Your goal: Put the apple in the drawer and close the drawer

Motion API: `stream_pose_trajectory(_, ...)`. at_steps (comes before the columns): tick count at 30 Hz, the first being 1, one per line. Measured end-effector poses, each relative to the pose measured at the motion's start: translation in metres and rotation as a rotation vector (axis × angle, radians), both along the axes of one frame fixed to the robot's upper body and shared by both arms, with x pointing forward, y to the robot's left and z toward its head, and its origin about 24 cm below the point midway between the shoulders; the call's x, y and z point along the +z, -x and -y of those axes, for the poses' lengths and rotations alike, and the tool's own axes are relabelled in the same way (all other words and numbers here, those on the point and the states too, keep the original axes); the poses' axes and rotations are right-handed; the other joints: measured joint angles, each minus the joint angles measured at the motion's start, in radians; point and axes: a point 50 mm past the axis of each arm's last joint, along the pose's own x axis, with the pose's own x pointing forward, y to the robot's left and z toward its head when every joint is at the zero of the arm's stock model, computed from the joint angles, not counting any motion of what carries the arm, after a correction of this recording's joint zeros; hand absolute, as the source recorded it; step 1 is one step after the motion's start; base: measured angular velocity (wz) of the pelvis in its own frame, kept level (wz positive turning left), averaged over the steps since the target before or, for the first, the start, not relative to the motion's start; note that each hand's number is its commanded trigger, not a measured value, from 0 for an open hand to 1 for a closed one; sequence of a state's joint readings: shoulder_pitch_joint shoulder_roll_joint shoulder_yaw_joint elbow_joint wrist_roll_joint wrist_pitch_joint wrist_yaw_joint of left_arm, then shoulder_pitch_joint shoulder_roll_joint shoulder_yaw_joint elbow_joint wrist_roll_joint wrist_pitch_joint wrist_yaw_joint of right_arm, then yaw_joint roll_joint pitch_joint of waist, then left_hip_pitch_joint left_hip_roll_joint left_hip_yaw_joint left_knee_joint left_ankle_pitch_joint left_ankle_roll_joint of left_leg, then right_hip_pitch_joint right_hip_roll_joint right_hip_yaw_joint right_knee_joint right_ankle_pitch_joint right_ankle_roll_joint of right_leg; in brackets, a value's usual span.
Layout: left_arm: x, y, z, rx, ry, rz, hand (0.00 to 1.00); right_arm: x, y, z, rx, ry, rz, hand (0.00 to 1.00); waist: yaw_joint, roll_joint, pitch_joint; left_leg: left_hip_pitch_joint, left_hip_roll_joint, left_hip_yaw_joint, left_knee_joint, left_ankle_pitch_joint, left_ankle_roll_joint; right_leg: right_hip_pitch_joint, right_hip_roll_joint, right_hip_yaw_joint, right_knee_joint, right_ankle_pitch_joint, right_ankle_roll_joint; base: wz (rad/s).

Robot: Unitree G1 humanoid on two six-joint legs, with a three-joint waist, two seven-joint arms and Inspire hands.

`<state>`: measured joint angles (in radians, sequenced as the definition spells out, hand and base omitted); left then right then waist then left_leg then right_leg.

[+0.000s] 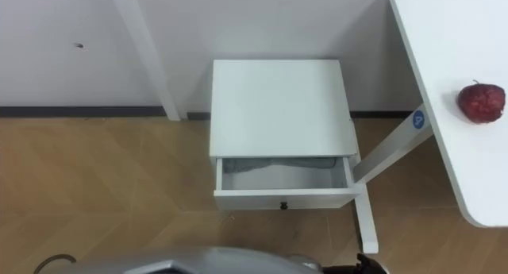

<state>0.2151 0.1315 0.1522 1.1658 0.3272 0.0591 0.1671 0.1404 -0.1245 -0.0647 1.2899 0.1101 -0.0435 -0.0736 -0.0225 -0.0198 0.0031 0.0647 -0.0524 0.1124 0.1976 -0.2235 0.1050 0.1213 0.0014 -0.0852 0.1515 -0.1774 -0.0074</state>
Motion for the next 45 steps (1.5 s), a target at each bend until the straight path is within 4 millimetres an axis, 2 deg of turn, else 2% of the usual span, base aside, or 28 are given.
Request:
stream_pose_trajectory(19,0.0,-0.003,0.001,-0.033,-0.02,0.002,0.0,0.0,-0.005,0.0,-0.003,0.003,0.016,0.0,0.0,0.003,-0.0005,0.0,0.0,0.0,-0.001,0.0,0.0,-0.001,0.0,-0.001,0.0,0.0,0.0,0.0)
stream_pose_trajectory(22,0.0,-0.004,0.001,-0.029,-0.022,0.006,0.0,0.0,-0.005,0.0,-0.055,0.002,0.025,0.0,0.002,-0.001,0.0001,0.001,0.001,0.0,-0.002,0.0,0.0,-0.001,0.001,0.003,0.0,0.0,0.0,-0.02)
stream_pose_trajectory(25,0.0,0.0,0.001,0.02,-0.026,0.01,0.0,0.001,-0.003,0.004,-0.22,0.005,0.042,0.0,-0.001,-0.004,0.0016,0.014,0.003,0.018,-0.004,0.0,0.0,0.0,0.003,0.017,-0.001,0.0,0.0,-0.14)
stream_pose_trajectory(27,0.001,0.0,-0.002,0.063,-0.038,0.029,0.0,0.003,-0.002,0.014,-0.485,0.017,0.103,0.0,-0.019,-0.005,0.0021,0.013,0.002,0.018,-0.006,0.0,0.0,0.002,0.002,0.02,0.001,0.0,0.0,-0.04)
stream_pose_trajectory(29,0.005,0.004,-0.011,0.127,-0.079,0.062,0.0,0.011,-0.009,0.034,-0.869,0.051,0.247,0.0,-0.052,-0.005,-0.0029,0.013,0.001,0.019,-0.014,0.0,0.001,0.0,0.002,0.03,0.001,0.0,0.0,-0.02)
stream_pose_trajectory(30,0.006,0.005,-0.014,0.138,-0.09,0.069,0.0,0.013,-0.011,0.039,-0.955,0.056,0.28,0.0,-0.059,-0.005,-0.003,0.014,0.001,0.019,-0.014,0.0,0.001,0.0,0.003,0.031,0.002,0.0,0.0,-0.04)
stream_pose_trajectory(32,0.009,0.005,-0.022,0.18,-0.128,0.102,0.0,0.021,-0.01,0.056,-1.244,0.067,0.393,0.0,-0.067,-0.006,-0.0047,0.018,0.001,0.023,-0.017,0.0,0.001,0.001,0.005,0.033,0.001,0.0,0.0,-0.06)
stream_pose_trajectory(35,0.011,0.007,-0.025,0.193,-0.148,0.121,0.0,0.031,-0.009,0.073,-1.529,0.085,0.511,0.0,-0.088,-0.008,-0.0056,0.017,0.0,0.022,-0.017,0.0,0.001,0.0,0.009,0.031,0.002,0.0,0.0,0.0)
stream_pose_trajectory(40,0.012,0.011,-0.027,0.191,-0.149,0.112,0.0,0.04,-0.004,0.087,-1.711,0.162,0.506,0.0,-0.11,-0.014,-0.0073,0.016,0.002,0.025,-0.018,-0.001,0.001,-0.005,0.014,0.057,0.011,0.0,0.0,-0.02)
stream_pose_trajectory(45,0.013,0.01,-0.029,0.184,-0.128,0.119,0.0,0.058,-0.008,0.111,-1.827,0.23,0.55,0.0,-0.11,-0.017,-0.0075,0.015,0.006,0.043,-0.024,0.0,0.002,-0.028,0.017,0.067,0.036,-0.001,0.0,-0.13)
